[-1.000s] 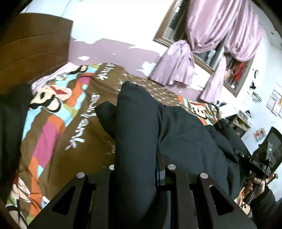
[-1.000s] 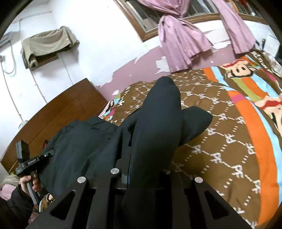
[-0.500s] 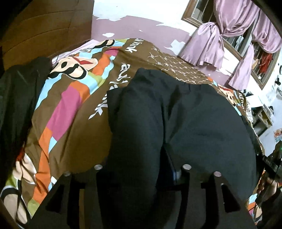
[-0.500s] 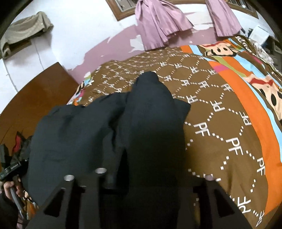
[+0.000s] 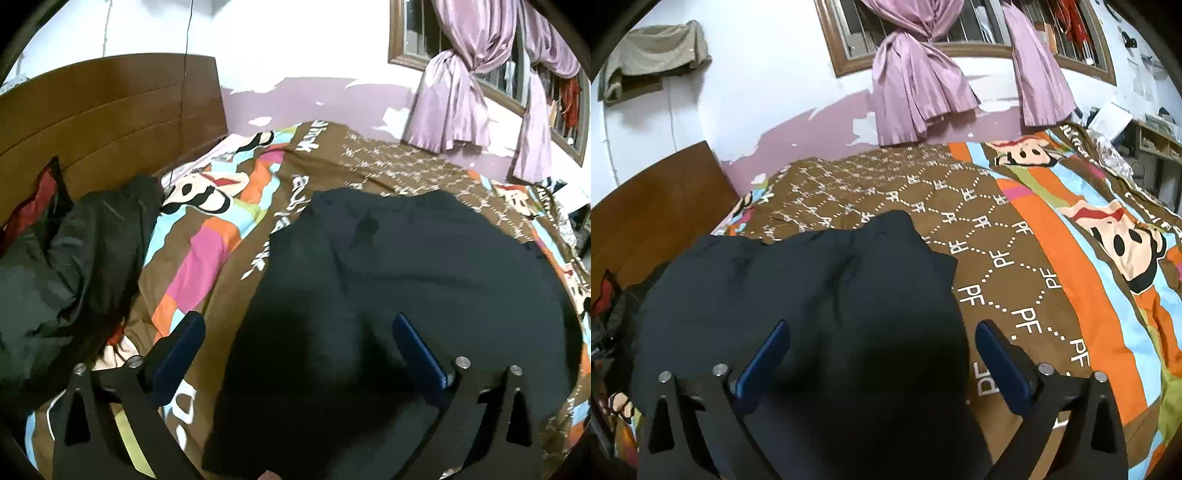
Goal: Fold large clothes
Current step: 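Lower the jacket onto the bed, open both grippers and pull back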
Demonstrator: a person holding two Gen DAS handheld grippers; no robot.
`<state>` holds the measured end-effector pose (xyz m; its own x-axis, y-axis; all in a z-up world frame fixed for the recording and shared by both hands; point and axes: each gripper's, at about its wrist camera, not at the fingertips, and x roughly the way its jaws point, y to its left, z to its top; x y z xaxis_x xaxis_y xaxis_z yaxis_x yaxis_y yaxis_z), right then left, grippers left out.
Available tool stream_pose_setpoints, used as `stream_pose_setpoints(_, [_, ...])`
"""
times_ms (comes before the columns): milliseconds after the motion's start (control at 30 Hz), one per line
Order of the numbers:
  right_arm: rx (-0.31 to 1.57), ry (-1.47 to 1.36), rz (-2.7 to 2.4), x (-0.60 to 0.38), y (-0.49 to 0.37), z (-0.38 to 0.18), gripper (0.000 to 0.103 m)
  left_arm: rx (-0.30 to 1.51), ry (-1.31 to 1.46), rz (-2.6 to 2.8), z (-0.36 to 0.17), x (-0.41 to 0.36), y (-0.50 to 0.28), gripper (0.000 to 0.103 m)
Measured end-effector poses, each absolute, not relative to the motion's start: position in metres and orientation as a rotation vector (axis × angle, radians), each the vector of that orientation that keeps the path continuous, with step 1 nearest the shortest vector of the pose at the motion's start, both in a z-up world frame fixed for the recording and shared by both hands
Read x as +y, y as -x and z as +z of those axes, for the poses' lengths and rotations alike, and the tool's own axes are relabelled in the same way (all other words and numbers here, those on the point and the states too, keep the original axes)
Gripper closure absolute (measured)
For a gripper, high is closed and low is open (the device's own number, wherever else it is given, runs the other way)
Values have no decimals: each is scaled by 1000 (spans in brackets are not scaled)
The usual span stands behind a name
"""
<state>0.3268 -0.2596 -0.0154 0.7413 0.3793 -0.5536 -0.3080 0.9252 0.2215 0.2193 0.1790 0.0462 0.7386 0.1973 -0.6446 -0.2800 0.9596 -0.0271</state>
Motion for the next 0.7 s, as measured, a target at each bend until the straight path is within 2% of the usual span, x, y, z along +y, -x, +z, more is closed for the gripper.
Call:
stream_pose_setpoints(300, [452,-78,441,-247,-256,23,0,581,137,182,89,142,-178,2])
stream_pose_setpoints(700, [367,-72,508,-245,-178,56,0,453,85,150,127,107,-110,2])
